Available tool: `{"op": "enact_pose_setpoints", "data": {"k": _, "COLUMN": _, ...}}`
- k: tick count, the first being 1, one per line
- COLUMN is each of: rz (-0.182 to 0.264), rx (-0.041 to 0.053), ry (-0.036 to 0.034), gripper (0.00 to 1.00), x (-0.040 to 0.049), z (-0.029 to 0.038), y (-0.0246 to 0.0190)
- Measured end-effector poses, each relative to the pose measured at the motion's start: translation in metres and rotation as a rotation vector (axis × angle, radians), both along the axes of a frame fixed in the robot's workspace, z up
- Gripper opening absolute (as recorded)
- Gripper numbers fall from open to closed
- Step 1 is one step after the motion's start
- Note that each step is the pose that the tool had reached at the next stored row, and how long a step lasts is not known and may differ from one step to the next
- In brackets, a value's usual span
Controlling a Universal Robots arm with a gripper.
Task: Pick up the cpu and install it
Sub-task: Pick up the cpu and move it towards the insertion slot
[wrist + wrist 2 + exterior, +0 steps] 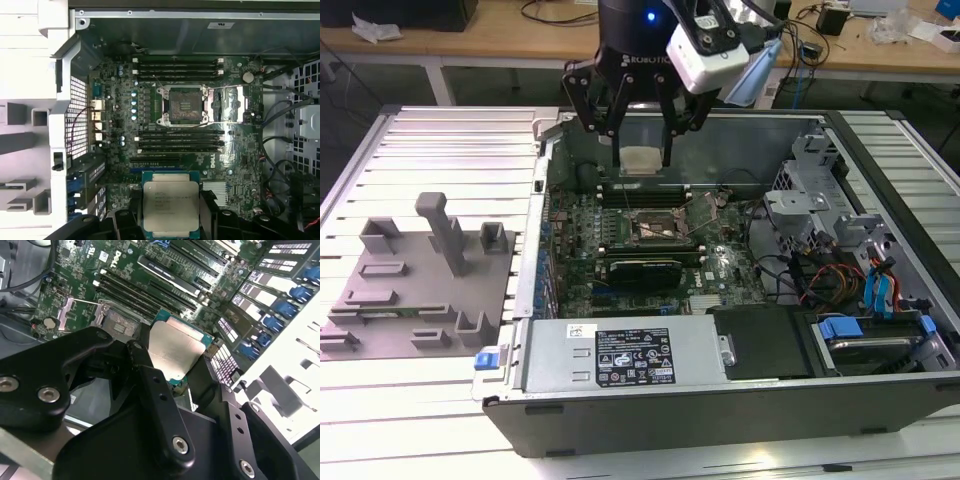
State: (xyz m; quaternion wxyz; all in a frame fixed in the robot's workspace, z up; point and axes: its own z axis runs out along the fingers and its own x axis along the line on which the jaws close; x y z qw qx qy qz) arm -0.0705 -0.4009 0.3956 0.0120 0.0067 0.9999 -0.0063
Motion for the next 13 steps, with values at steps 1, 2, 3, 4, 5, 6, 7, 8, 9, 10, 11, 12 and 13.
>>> {"op": "enact_pose_setpoints", "data": {"k": 1, "rz": 0.0, "rx": 0.0, "ry": 0.0, "gripper": 0.55, "x": 0.0013, "z": -0.0014, "y": 0.0002}}
{"op": "enact_pose_setpoints", "data": {"k": 2, "rz": 0.0, "rx": 0.0, "ry": 0.0, "gripper": 0.55, "x": 0.0023, "z": -0.0026, "y": 0.0004}}
{"op": "enact_pose_setpoints", "data": {"k": 3, "rz": 0.0, "rx": 0.0001, "ry": 0.0, "gripper": 0.55, "x": 0.0041, "z": -0.0047, "y": 0.0009}}
{"op": "enact_pose_setpoints", "data": {"k": 4, "rz": 0.0, "rx": 0.0, "ry": 0.0, "gripper": 0.55, "x": 0.005, "z": -0.0057, "y": 0.0011}}
{"op": "enact_pose_setpoints", "data": {"k": 5, "rz": 0.0, "rx": 0.0001, "ry": -0.0001, "gripper": 0.55, "x": 0.0065, "z": -0.0075, "y": 0.0015}}
{"op": "enact_pose_setpoints", "data": {"k": 6, "rz": 0.0, "rx": 0.0, "ry": -0.0001, "gripper": 0.55, "x": 0.008, "z": -0.0094, "y": 0.0019}}
{"op": "enact_pose_setpoints", "data": {"k": 7, "rz": 0.0, "rx": 0.0, "ry": 0.0, "gripper": 0.55, "x": 0.0096, "z": -0.0115, "y": 0.0024}}
{"op": "enact_pose_setpoints", "data": {"k": 8, "rz": 0.0, "rx": 0.0, "ry": 0.0, "gripper": 0.55, "x": 0.0112, "z": -0.0137, "y": 0.0028}}
{"op": "enact_pose_setpoints", "data": {"k": 9, "rz": 0.0, "rx": 0.0, "ry": 0.0, "gripper": 0.55, "x": 0.0132, "z": -0.0165, "y": 0.0034}}
{"op": "enact_pose_setpoints", "data": {"k": 10, "rz": 0.0, "rx": 0.0, "ry": 0.0, "gripper": 0.55, "x": 0.0142, "z": -0.0178, "y": 0.0037}}
{"op": "enact_pose_setpoints", "data": {"k": 11, "rz": 0.0, "rx": 0.0002, "ry": -0.0001, "gripper": 0.55, "x": 0.015, "z": -0.019, "y": 0.004}}
{"op": "enact_pose_setpoints", "data": {"k": 12, "rz": 0.0, "rx": 0.0, "ry": 0.0, "gripper": 0.55, "x": 0.0161, "z": -0.0204, "y": 0.0043}}
{"op": "enact_pose_setpoints", "data": {"k": 13, "rz": 0.0, "rx": -0.0001, "ry": 0.0, "gripper": 0.55, "x": 0.0169, "z": -0.0216, "y": 0.0046}}
